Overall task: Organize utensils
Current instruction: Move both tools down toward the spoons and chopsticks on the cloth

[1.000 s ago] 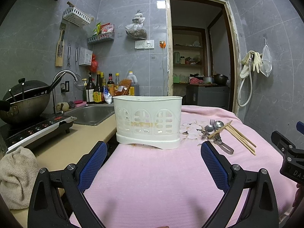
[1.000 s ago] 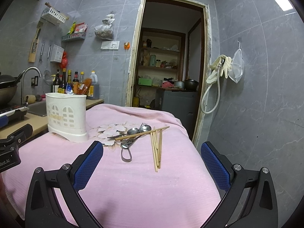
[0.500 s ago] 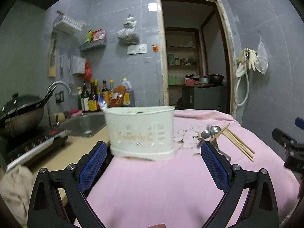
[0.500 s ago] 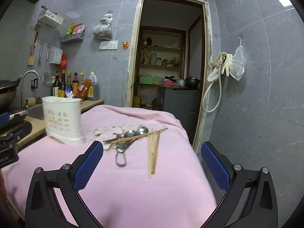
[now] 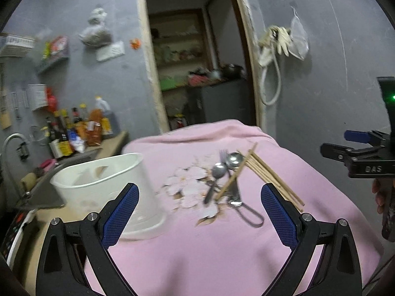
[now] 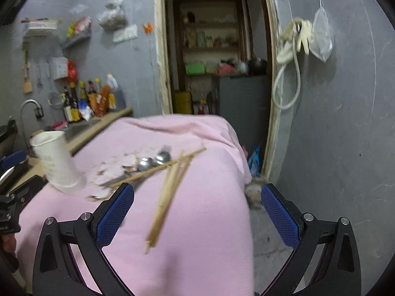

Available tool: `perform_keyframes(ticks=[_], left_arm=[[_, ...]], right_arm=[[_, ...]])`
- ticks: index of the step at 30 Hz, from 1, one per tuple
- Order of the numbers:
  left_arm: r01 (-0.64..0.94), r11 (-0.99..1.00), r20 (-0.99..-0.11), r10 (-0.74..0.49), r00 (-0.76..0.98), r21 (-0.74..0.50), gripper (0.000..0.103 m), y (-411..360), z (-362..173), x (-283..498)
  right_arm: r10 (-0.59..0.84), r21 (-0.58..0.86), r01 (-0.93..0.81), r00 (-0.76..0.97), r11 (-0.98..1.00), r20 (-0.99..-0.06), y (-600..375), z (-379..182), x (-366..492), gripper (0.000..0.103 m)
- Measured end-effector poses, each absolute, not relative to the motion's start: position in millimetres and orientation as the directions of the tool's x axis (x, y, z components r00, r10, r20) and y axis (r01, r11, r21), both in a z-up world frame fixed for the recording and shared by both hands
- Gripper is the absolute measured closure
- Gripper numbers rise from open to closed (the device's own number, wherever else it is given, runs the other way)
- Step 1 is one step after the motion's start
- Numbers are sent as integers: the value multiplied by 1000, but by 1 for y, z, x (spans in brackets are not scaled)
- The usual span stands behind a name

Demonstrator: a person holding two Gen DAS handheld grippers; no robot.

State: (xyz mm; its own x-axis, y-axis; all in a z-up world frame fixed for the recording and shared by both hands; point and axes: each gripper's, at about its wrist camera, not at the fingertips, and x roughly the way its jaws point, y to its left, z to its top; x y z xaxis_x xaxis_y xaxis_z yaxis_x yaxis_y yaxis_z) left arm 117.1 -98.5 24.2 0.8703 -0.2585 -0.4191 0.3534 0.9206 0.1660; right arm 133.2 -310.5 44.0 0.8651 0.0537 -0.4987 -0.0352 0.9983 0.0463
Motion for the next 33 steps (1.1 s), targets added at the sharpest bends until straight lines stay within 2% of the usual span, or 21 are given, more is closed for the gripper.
perform_keyframes(ticks=[8, 10, 13, 15, 16, 19, 21, 28, 33], left_arm=[[429, 899, -560, -312, 767, 87, 8, -124, 17, 190], [431, 900, -591, -315, 743, 63, 17, -126, 15, 207], [434, 900, -635, -313, 706, 40, 31, -133, 11, 234], [432, 901, -661, -297, 689, 45, 39, -139, 4, 253], [434, 899, -672, -294, 680, 47, 44, -141, 1, 260], [443, 895, -717, -277, 639, 48, 53, -147, -11, 282], [443, 895, -745, -264, 613, 47, 53, -150, -22, 295], [464, 883, -797, -233, 557, 66, 53, -151, -45, 318], [470, 882, -810, -266, 523, 14, 53, -144, -49, 330]], right_arm=[[105, 60, -86, 806, 994, -583, -327, 28, 178, 0], [128, 69, -108, 785, 992, -606, -327, 24, 189, 1], [165, 78, -151, 749, 986, -642, -327, 15, 208, 12], [183, 82, -172, 730, 982, -658, -324, 12, 217, 25], [187, 84, -177, 720, 981, -668, -325, 10, 224, 27], [204, 101, -187, 697, 977, -687, -327, 5, 240, 41], [210, 106, -192, 681, 976, -701, -327, 0, 250, 52], [270, 152, -236, 625, 960, -733, -323, -12, 273, 56], [280, 146, -263, 601, 954, -748, -315, -17, 282, 61]])
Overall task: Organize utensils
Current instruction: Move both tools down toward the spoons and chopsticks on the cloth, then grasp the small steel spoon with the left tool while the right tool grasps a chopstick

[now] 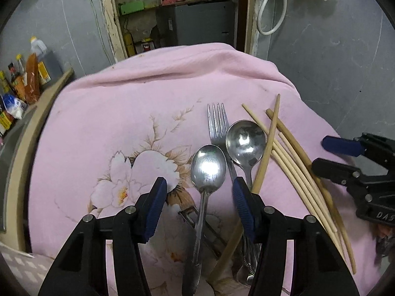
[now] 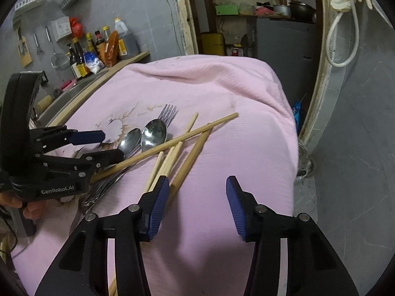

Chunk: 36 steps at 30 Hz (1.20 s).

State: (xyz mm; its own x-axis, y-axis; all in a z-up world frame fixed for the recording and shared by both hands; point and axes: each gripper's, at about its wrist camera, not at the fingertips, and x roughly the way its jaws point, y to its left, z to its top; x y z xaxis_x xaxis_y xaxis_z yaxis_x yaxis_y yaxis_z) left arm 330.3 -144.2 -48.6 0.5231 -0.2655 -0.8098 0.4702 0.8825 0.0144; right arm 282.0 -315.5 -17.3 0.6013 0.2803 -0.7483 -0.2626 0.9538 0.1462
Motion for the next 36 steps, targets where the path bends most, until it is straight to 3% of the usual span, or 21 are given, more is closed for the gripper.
perform_keyframes(ticks=[6, 11, 19, 20, 21, 29, 36], left_arm=[[445, 893, -843, -287, 456, -64, 53, -131, -48, 328], [450, 893, -861, -222, 459, 10, 59, -131, -51, 309], [424, 905, -860, -245, 447, -38, 84, -126, -44, 299], [418, 907, -858, -257, 446, -54, 86, -124, -43, 298], [412, 909, -854, -267, 447, -68, 95, -121, -41, 296], [389, 914, -855, -291, 429, -116, 96, -112, -35, 276], [381, 907, -843, -342, 414, -181, 96, -98, -28, 236]], right_arm=[[288, 133, -295, 580, 946, -762, -307, -19, 287, 70], [274, 106, -310, 570, 945, -775, -301, -20, 290, 72], [227, 61, -306, 543, 950, -809, -296, -23, 297, 73], [227, 60, -308, 544, 950, -808, -297, -23, 297, 79], [236, 69, -310, 543, 948, -806, -298, -23, 296, 86], [266, 106, -306, 545, 946, -795, -305, -17, 270, 97], [275, 112, -315, 539, 942, -796, -309, -12, 235, 98]])
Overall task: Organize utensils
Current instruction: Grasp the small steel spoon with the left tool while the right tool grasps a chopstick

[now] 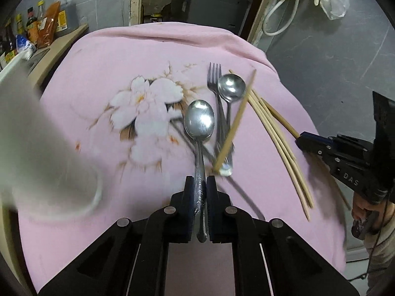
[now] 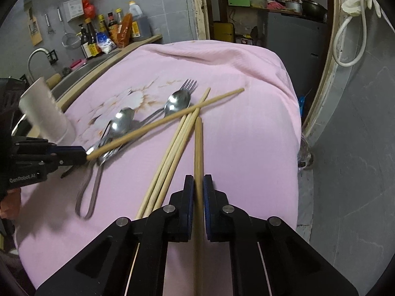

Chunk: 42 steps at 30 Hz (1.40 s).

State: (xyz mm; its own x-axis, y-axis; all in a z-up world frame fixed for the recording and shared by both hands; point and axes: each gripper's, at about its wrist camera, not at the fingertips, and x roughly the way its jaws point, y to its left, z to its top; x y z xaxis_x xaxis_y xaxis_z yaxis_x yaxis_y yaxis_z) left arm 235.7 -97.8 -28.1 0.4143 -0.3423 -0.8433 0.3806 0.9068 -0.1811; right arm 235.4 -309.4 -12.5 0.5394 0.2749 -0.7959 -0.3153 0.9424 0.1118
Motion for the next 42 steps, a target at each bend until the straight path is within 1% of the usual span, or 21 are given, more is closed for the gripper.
perform_keyframes(ticks=[6, 8, 11, 14, 15, 17, 18, 19, 22, 27, 31, 32, 33, 34, 35, 36, 37, 38, 39, 41, 42], left_arm=[[386, 908, -855, -326, 402, -164, 96, -75, -27, 192], [396, 906, -858, -320, 403, -152, 96, -71, -27, 184], [411, 906, -860, -286, 424, -98, 95, -71, -25, 180], [421, 906, -866, -239, 440, -36, 90, -74, -28, 179], [427, 904, -865, -231, 445, -22, 86, -77, -29, 181], [445, 895, -860, -215, 462, 15, 74, -84, -30, 184], [453, 891, -858, -209, 469, 30, 62, -85, -31, 185], [464, 884, -854, -206, 477, 46, 58, -88, -33, 187], [500, 861, -859, -182, 479, 96, 57, -101, -41, 199], [517, 845, -861, -158, 483, 136, 57, -115, -50, 220], [507, 854, -871, -156, 467, 119, 59, -114, -52, 234], [504, 856, -873, -159, 461, 110, 60, -113, -53, 237], [498, 861, -873, -162, 459, 102, 64, -112, -53, 239], [490, 866, -872, -162, 463, 99, 71, -109, -52, 238], [481, 871, -868, -163, 469, 96, 74, -108, -51, 239], [476, 875, -867, -169, 469, 86, 74, -106, -50, 240], [472, 879, -867, -178, 466, 74, 74, -104, -49, 241], [468, 881, -864, -182, 470, 68, 74, -102, -48, 240], [460, 885, -857, -185, 481, 67, 74, -99, -46, 238], [440, 895, -841, -185, 508, 69, 74, -96, -43, 233], [430, 900, -832, -184, 523, 72, 74, -96, -42, 228]], right_arm=[[309, 148, -339, 491, 929, -815, -312, -13, 205, 98], [297, 126, -355, 481, 926, -825, -309, -14, 199, 98], [269, 85, -370, 481, 925, -834, -302, -15, 201, 97], [259, 73, -370, 483, 926, -836, -297, -16, 210, 96], [256, 67, -372, 486, 926, -836, -296, -17, 212, 96], [255, 62, -375, 489, 925, -834, -293, -17, 219, 96], [256, 63, -377, 488, 924, -834, -292, -18, 220, 96], [256, 63, -378, 487, 924, -835, -292, -18, 221, 96], [255, 60, -381, 486, 923, -836, -292, -17, 224, 96], [239, 35, -389, 490, 921, -838, -288, -17, 228, 96], [206, -20, -413, 496, 911, -844, -277, -16, 235, 96], [200, -33, -423, 493, 905, -847, -274, -16, 238, 96], [195, -42, -433, 488, 900, -851, -271, -16, 240, 94], [192, -49, -445, 482, 894, -855, -268, -17, 243, 92], [198, -47, -461, 470, 886, -860, -265, -17, 246, 85], [203, -44, -471, 461, 881, -864, -262, -17, 248, 82], [196, -54, -480, 455, 875, -869, -259, -17, 248, 82], [170, -90, -492, 460, 866, -872, -254, -18, 247, 83], [149, -120, -495, 470, 861, -870, -251, -18, 245, 92], [110, -168, -478, 501, 862, -858, -250, -20, 243, 96], [122, -149, -462, 506, 874, -854, -254, -19, 242, 97]])
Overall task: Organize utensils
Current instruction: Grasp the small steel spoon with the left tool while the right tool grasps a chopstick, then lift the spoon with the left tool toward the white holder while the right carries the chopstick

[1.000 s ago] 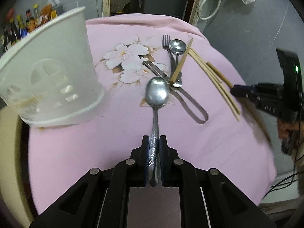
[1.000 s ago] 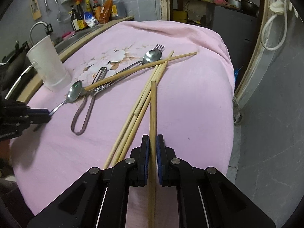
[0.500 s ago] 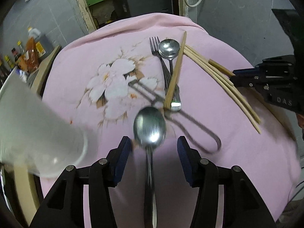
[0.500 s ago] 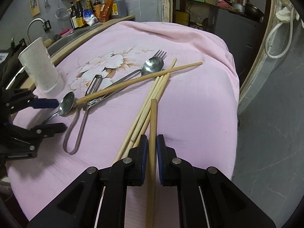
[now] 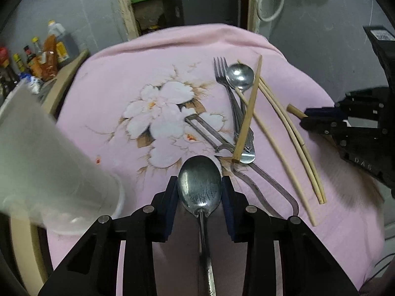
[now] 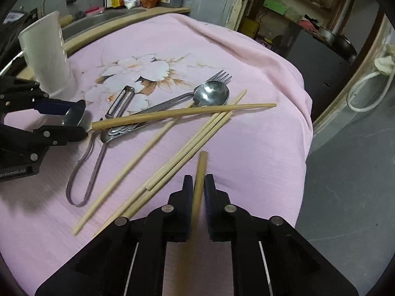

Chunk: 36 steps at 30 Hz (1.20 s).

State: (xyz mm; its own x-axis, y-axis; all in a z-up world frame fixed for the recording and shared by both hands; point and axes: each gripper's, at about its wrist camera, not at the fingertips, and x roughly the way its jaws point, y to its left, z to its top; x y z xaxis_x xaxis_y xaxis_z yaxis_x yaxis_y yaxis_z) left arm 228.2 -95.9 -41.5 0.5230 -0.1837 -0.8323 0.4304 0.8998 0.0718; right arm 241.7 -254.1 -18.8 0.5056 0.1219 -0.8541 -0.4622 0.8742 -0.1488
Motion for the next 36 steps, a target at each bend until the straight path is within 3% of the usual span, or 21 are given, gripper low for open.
perform_keyframes(ticks=[3, 6, 10, 15, 21, 28, 36], left_arm=[[393, 915, -782, -180, 596, 89, 74, -91, -31, 215], [342, 935, -717, -178, 674, 89, 74, -85, -20, 200], [291, 955, -634, -186, 751, 64, 74, -80, -4, 183], [265, 963, -516, -204, 832, 46, 74, -75, 22, 163], [230, 973, -401, -201, 894, 24, 74, -62, 62, 147], [175, 984, -296, -174, 939, -24, 74, -27, 110, 151], [89, 984, -209, -120, 971, -155, 74, 55, 163, 181]], right_arm=[[176, -76, -403, 552, 912, -815, -270, -12, 234, 97], [196, -62, -335, 680, 940, -706, -279, 5, 213, 97], [140, -100, -210, 873, 973, -468, -278, 29, 163, 97], [41, -155, -68, 984, 986, -173, -258, 50, 120, 97], [3, -143, 4, 999, 990, 48, -227, 71, 104, 97], [-10, -105, 33, 977, 994, 212, -187, 96, 105, 97], [133, 7, -141, 950, 990, 282, -145, 127, 126, 97]])
